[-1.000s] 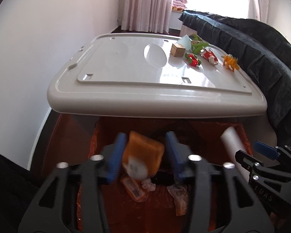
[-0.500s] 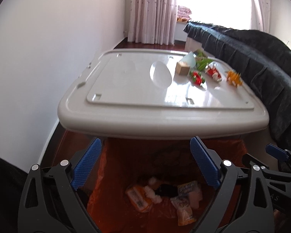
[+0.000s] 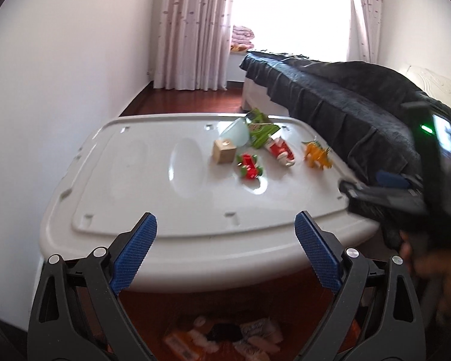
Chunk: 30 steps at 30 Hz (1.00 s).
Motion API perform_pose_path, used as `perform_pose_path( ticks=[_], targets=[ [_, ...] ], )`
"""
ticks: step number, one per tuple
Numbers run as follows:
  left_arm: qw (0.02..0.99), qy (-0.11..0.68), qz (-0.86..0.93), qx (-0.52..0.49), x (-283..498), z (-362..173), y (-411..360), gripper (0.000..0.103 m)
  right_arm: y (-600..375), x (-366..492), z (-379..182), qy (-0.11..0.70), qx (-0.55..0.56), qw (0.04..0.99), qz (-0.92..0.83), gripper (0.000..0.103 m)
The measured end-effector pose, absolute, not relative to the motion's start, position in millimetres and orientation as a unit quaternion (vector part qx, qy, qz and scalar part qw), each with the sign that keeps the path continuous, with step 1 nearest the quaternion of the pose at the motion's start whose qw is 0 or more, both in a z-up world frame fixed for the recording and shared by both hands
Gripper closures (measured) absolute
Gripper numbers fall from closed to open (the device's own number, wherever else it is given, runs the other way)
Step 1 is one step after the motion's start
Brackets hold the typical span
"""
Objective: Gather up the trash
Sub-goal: 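Grasp the orange-green dinosaur with the right tool while the left tool grasps the wooden block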
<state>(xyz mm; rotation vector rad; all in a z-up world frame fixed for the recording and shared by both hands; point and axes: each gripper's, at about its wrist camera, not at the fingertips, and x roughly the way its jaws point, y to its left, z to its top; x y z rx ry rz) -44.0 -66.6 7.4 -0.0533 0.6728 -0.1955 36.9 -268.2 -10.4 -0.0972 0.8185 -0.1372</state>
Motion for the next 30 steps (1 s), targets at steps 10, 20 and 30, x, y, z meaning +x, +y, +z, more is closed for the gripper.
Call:
perform_pose_path(
  ticks=[10,20,30],
  targets=[
    [0.938,0.335,-0.089,-0.022,-1,-6,-70,0.012,-308,164,-57,0.445,-0.028,0.89,-0.097,0.026],
    [0.929,0.362,-0.072,-0.03,25,-30,-58,0.012,-312,216,-91,0.496,-0.032,0.865,-0.074,0.046],
    [0.924,0.371,-0.073,-0.045,40,-34,-58,0.012,-308,201,-74,0.481,-0.047,0.874,-0.056,0.064]
  ],
)
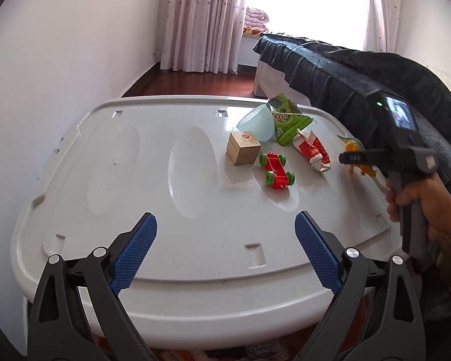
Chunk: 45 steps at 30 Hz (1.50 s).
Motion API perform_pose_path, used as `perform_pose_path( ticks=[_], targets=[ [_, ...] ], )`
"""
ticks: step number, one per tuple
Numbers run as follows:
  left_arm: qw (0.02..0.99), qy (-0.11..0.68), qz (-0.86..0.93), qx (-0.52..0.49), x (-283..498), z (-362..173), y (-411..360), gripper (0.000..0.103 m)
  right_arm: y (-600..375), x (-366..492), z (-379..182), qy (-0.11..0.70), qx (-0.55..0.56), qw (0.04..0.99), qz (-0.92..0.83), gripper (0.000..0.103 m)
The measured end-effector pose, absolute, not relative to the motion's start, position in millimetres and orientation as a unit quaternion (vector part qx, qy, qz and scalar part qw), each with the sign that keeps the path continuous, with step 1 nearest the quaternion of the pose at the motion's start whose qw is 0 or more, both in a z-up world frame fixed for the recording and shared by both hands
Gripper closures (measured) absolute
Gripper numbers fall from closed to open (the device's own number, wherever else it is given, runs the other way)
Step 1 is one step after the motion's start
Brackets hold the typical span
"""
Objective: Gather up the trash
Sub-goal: 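Grasp the orange-green dinosaur with the right tool while the left tool grasps the wooden block, then carry the dinosaur and wooden block over the bin and open both tools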
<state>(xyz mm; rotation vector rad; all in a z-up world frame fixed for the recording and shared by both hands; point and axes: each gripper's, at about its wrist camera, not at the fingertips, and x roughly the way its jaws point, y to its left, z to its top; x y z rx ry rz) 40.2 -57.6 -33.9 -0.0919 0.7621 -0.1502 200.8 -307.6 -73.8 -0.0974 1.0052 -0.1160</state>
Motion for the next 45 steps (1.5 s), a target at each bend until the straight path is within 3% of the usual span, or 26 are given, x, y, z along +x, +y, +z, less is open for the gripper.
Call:
perform_pose_path(
  ticks=[10,23,26,33,45],
  targets=[
    [0.919,0.382,-0.062,-0.07,121,-33,-73,0.012,-291,147,-12,0.423,-0.065,0.904,-0.011,0.064],
    [0.904,0.421,-0.028,-0.064,207,-72,-103,0.018,-280,145,3,0.404,-0.059,0.913,0.022,0.064],
    [0.9,0.433,-0.023,-0.051,216,-79,-104,0.029,-281,146,5,0.404,-0.054,0.913,0.024,0.064],
    [0.894,0.445,-0.025,-0.051,214,-88,-90,0.068,-280,142,12,0.395,-0.05,0.917,0.029,0.064],
    [0.907,0.419,-0.011,-0.04,168,-64,-55,0.068,-267,134,18,0.386,-0.056,0.92,0.041,0.064]
  ],
)
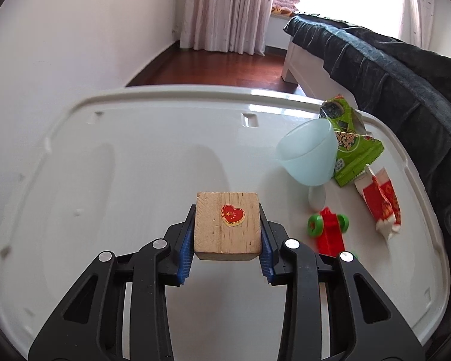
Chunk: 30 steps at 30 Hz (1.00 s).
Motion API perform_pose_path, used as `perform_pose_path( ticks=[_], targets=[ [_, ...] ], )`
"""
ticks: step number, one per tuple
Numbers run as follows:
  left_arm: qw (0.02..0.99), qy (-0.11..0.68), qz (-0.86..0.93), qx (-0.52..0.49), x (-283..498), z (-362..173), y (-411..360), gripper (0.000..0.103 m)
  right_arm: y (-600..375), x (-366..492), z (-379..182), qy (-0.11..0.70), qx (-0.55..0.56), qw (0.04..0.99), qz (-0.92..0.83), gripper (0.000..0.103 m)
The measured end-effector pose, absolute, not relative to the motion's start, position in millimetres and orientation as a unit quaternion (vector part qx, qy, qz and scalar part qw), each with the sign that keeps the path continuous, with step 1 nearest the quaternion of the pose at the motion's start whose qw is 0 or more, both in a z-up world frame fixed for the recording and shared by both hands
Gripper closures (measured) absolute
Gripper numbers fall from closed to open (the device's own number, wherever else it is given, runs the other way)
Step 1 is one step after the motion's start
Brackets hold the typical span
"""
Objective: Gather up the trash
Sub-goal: 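Carry the dinosaur and wooden block over the bin and open both tools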
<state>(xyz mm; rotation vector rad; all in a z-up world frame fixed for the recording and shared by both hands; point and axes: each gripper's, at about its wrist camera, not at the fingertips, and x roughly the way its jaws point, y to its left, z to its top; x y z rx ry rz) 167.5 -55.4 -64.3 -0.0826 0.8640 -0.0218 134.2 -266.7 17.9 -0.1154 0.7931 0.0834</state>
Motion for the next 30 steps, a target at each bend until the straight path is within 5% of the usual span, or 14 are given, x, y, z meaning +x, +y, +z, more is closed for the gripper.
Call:
perform_pose_path(
  ticks=[12,30],
  targets=[
    [0.918,0.396,-0.006,-0.02,49,-21,-10,0.068,-210,53,24,0.386,-0.036,0.918,0.087,0.064],
    [0.873,0.483,-0.012,-0.069,-83,-99,8,0.068,-154,-96,-113,0.539,-0.046,0.835,0.099,0.064]
  ],
)
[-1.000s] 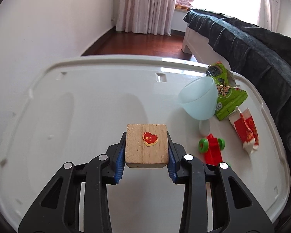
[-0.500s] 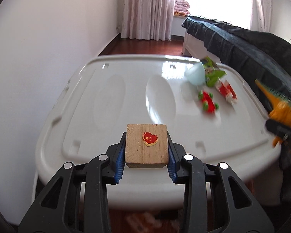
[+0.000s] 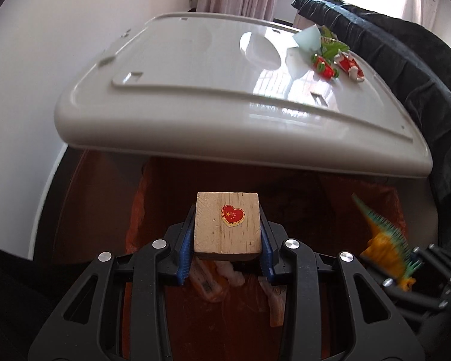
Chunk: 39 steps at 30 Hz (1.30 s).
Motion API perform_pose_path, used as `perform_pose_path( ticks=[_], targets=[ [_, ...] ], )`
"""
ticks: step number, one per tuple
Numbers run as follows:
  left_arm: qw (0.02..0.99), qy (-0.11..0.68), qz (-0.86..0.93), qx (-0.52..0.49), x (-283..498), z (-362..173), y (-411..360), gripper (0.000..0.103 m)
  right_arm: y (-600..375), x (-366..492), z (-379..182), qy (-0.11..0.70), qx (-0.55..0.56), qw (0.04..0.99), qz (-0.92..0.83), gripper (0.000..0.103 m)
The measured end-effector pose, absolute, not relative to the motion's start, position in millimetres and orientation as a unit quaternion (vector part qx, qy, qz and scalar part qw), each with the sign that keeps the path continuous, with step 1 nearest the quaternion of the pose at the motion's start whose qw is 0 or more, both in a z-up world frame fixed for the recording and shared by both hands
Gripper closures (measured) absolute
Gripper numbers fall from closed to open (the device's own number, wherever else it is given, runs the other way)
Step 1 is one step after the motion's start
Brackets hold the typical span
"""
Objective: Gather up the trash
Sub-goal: 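Carry the dinosaur and wooden block over the bin and open both tools, then grasp the red paper packet with the right tool while the left tool grasps the pale blue cup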
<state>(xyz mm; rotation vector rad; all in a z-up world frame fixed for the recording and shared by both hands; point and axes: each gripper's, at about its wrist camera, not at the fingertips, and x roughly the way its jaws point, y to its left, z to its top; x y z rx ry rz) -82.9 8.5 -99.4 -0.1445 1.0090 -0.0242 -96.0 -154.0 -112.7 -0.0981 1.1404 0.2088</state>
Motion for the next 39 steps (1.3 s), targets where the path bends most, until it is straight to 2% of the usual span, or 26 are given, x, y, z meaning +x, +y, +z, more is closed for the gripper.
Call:
perform_pose_path(
  ticks=[3,5,7,9,16,27,32,34,39],
  targets=[
    [0.874,0.481,-0.012,-0.067,-88,-99,6,0.064,-153,-100,-126,0.552,-0.062,0.826,0.093,0.063],
    [0.875,0.479,-0.008,-0.07,-88,-96,7,0.049,-154,-100,-129,0.557,-0.061,0.824,0.087,0.061],
    [0.878,0.472,0.007,-0.08,-90,-94,11,0.024,-155,-100,-130,0.559,-0.06,0.823,0.082,0.039],
    [0.879,0.469,0.025,-0.084,-91,-92,14,0.016,-156,-101,-127,0.549,-0.059,0.831,0.073,0.033],
    [0.866,0.492,0.031,-0.081,-83,-101,14,0.014,-161,-97,-127,0.543,-0.054,0.835,0.071,0.032],
    [0.875,0.478,0.025,-0.067,-81,-94,7,0.014,-167,-94,-120,0.533,-0.043,0.843,0.067,0.032],
    [0.905,0.421,0.018,-0.062,-75,-59,6,0.014,-181,-71,-84,0.491,-0.036,0.869,0.048,0.032],
    [0.919,0.39,0.011,-0.048,-69,-39,2,0.014,-189,-54,-65,0.468,-0.039,0.882,0.036,0.028],
    [0.945,0.327,-0.005,-0.025,-48,0,-13,0.012,-213,20,-26,0.422,-0.053,0.905,-0.003,0.028]
  ],
)
